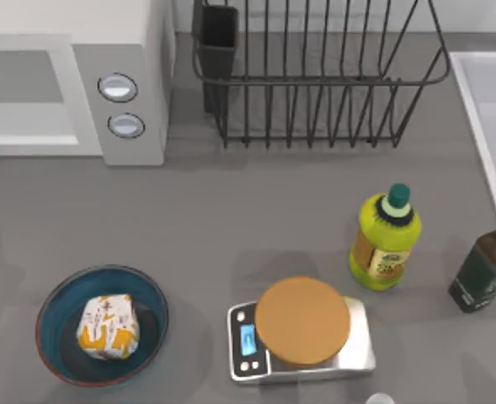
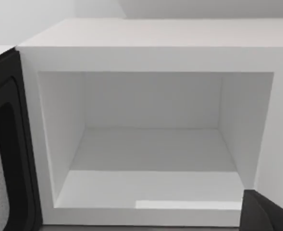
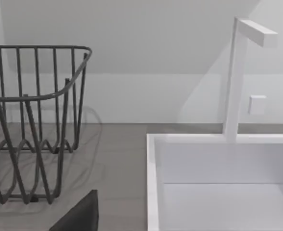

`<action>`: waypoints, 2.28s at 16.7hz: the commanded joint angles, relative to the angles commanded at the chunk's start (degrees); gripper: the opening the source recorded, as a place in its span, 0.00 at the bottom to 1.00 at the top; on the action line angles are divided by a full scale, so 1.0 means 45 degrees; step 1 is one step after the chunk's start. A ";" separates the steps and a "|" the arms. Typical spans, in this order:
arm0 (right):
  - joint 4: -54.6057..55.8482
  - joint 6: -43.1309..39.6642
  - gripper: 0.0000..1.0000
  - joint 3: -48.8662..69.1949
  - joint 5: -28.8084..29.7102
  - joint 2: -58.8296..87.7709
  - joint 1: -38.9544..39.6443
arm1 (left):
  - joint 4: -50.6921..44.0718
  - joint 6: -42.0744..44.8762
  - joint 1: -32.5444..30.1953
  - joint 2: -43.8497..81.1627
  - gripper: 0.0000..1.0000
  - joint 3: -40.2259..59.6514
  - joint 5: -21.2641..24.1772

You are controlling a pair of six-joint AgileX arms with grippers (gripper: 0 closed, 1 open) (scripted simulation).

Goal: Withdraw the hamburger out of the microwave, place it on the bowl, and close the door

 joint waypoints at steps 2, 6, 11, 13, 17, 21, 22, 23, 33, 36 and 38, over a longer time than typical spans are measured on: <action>0.0000 0.0000 1.00 0.0000 0.0000 0.0000 0.0000 | 0.0954 0.0012 -0.0336 0.0776 0.00 -0.0140 -0.0330; 0.0000 0.0000 1.00 0.0000 0.0000 0.0000 0.0000 | 0.1521 0.0021 -0.0584 0.1310 0.00 -0.0242 -0.0575; 0.0000 0.0000 1.00 0.0000 0.0000 0.0000 0.0000 | 0.1067 0.0390 -0.0189 0.1706 0.00 0.0234 -0.0364; 0.0000 0.0000 1.00 0.0000 0.0000 0.0000 0.0000 | 0.0169 0.1146 0.0505 0.2651 0.00 0.1184 0.0018; 0.0000 0.0000 1.00 0.0000 0.0000 0.0000 0.0000 | -0.3054 0.3505 0.2603 0.6031 0.00 0.4706 0.1142; 0.0000 0.0000 1.00 0.0000 0.0000 0.0000 0.0000 | -0.7384 0.6343 0.5007 1.0166 0.00 0.9585 0.2376; 0.0000 0.0000 1.00 0.0000 0.0000 0.0000 0.0000 | -0.8524 0.7052 0.5587 1.1153 0.00 1.0830 0.2663; 0.0000 0.0000 1.00 0.0000 0.0000 0.0000 0.0000 | -0.9653 0.7742 0.6143 1.2087 0.00 1.2038 0.2934; 0.0000 0.0000 1.00 0.0000 0.0000 0.0000 0.0000 | -1.5898 1.1692 0.9129 1.6806 0.00 1.8243 0.4285; 0.0000 0.0000 1.00 0.0000 0.0000 0.0000 0.0000 | -1.5898 1.1692 0.9129 1.6806 0.00 1.8243 0.4285; 0.0000 0.0000 1.00 0.0000 0.0000 0.0000 0.0000 | -1.5826 1.1676 0.9067 1.6770 0.00 1.8193 0.4265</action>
